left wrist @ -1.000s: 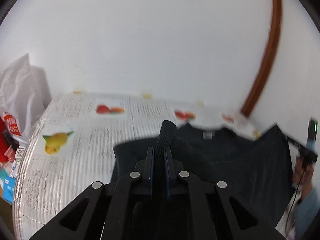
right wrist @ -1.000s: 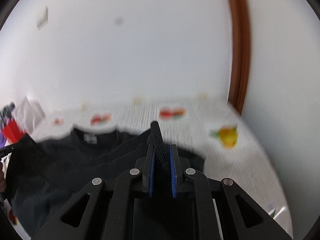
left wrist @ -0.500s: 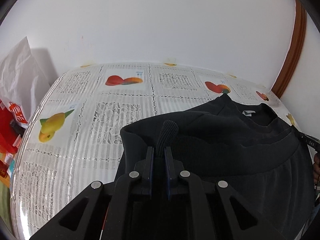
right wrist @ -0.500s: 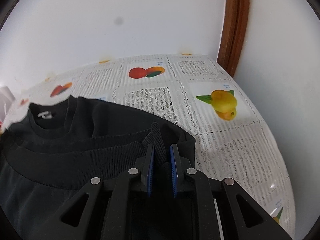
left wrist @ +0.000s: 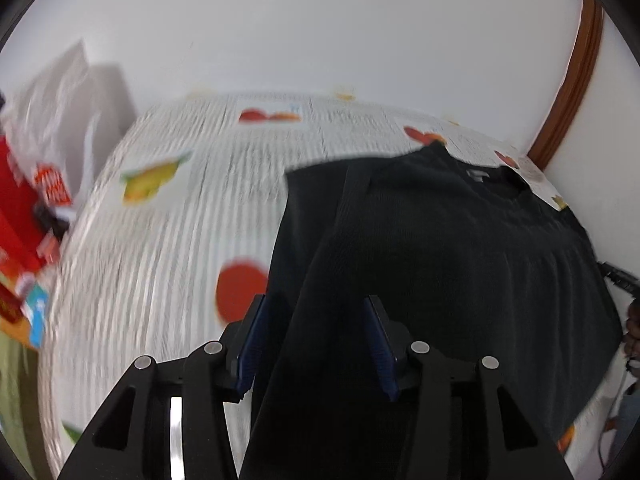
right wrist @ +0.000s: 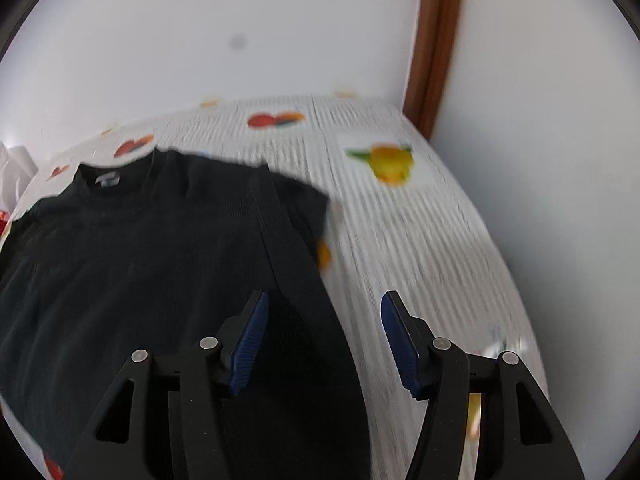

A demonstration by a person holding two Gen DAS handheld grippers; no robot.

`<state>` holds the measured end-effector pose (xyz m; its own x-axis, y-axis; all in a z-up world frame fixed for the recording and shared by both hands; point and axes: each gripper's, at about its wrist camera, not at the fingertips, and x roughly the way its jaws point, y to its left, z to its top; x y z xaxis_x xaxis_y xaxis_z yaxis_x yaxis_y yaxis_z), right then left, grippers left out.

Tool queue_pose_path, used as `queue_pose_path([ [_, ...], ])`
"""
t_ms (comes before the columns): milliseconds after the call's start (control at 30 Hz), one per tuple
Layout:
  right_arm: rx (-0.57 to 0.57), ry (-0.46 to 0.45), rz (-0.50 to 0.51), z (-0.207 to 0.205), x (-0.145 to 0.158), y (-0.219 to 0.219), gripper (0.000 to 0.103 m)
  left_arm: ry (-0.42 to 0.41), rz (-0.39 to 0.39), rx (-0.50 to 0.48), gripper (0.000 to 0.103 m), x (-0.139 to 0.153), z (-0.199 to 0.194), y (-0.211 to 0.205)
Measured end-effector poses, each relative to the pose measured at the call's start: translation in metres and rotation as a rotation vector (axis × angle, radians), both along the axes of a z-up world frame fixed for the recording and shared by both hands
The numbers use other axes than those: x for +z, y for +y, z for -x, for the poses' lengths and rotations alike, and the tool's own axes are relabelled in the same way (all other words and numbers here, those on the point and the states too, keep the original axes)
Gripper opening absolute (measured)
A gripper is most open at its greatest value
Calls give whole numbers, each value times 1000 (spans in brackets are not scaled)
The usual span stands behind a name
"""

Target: Fold small clothes

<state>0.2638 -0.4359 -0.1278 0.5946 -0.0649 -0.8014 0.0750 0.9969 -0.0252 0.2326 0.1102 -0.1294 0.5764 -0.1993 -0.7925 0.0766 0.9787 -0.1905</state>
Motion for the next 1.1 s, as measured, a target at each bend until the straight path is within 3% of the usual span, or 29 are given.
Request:
queue_pose_path([
  [267,31,34,-130,30,-21,-17,57,40,76,-12,46,-18,47,23],
  [333,41,49,-170,22,-24,-16,46,31,105,2,46,-20,51,26],
  [367,69,62,-194,18,-26,-13,32,28,107,6,45,-20,52,26],
  [400,104,69,-199,15,-26,-8,20,24,105,8,40,-19,53,24],
  [467,142,54,-125,13,-20,3,11,31,133,-12,18,-20,52,20],
  [500,158,48,-96,13,-17,6,9,26,130,-12,17,-19,52,16],
  [633,152,21,-84,1,-11,-8,8,-3,82,-30,14,-16,41,-8],
  [867,46,29,-6,-34,-10,-45,8,-3,88,-44,14,-18,11,-45],
  [1033,-65,14,0,-26,6,-54,20,-4,32,-43,21,-15,17,-50],
  [1100,-83,-33,58,-13,20,-42,29,-7,30,-55,24,-15,31,-44],
])
